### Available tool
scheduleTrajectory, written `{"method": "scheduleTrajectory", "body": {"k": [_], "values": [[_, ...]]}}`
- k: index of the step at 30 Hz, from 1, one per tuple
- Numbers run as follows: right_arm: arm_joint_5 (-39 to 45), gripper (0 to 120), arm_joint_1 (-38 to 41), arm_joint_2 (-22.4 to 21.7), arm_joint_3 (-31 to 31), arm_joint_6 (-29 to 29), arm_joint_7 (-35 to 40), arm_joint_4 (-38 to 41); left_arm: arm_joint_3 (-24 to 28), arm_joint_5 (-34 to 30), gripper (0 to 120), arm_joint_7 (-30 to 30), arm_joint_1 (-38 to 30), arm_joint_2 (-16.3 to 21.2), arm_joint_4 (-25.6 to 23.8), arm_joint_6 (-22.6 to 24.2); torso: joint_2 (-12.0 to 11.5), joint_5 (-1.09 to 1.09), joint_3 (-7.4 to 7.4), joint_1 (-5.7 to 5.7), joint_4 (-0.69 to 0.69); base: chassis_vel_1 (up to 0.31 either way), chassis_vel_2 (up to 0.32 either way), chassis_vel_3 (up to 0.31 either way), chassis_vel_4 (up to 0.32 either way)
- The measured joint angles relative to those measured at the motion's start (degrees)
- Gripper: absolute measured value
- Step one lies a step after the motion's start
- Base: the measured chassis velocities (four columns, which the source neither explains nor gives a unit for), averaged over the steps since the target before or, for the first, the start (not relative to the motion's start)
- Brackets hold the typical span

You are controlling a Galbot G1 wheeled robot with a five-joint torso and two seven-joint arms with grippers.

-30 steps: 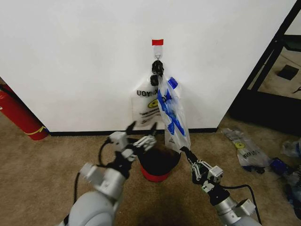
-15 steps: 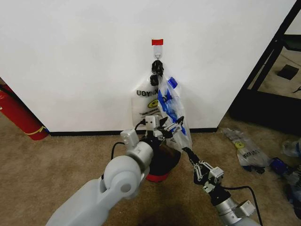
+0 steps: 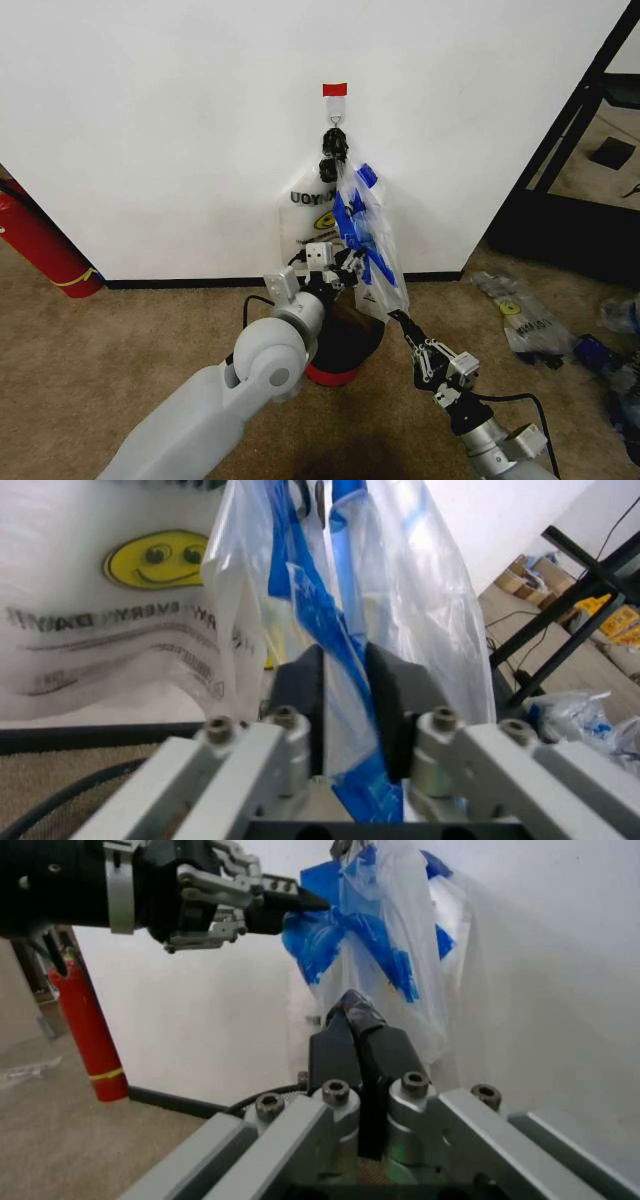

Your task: Pick up the garbage bag from the wall and place it over the trash bin.

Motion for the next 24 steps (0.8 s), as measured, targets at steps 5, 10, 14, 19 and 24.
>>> {"method": "scheduleTrajectory", "body": {"k": [5,10,14,19,24], "values": [[0.22,0,0.38,0.00,-0.09,-0.10,0.01,-0.08,-0.02,0.00,0,0.04,0.47,-0.09,-0.30,-0.19,0.00,0.00,0.00,0.00,0.00,0.000,0.000,0.000,0.000],[0.92,0,0.53,0.05,-0.08,-0.24,0.42,-0.08,-0.85,-0.09,0,0.17,0.46,-0.21,-0.84,-0.90,0.00,0.00,0.00,0.00,-0.01,0.000,0.000,0.000,0.000],[2.68,0,0.66,0.21,0.44,-0.76,2.24,-0.06,-4.08,-1.23,0,0.33,1.90,0.26,-3.63,-1.89,0.00,0.00,0.00,0.00,0.00,0.000,0.000,0.000,0.000],[-0.44,10,-0.63,-0.66,1.78,-1.16,4.23,0.64,-6.79,-2.09,0,0.61,4.56,1.29,-7.55,-2.33,0.00,0.00,0.00,0.00,0.00,0.000,0.000,0.000,0.000],[-10.26,26,-3.42,-1.94,3.65,-4.46,9.70,3.56,-8.09,-1.25,0,1.26,7.29,1.39,-9.38,-2.86,0.00,-0.01,0.00,0.00,-0.01,0.000,0.000,0.000,0.000]]}}
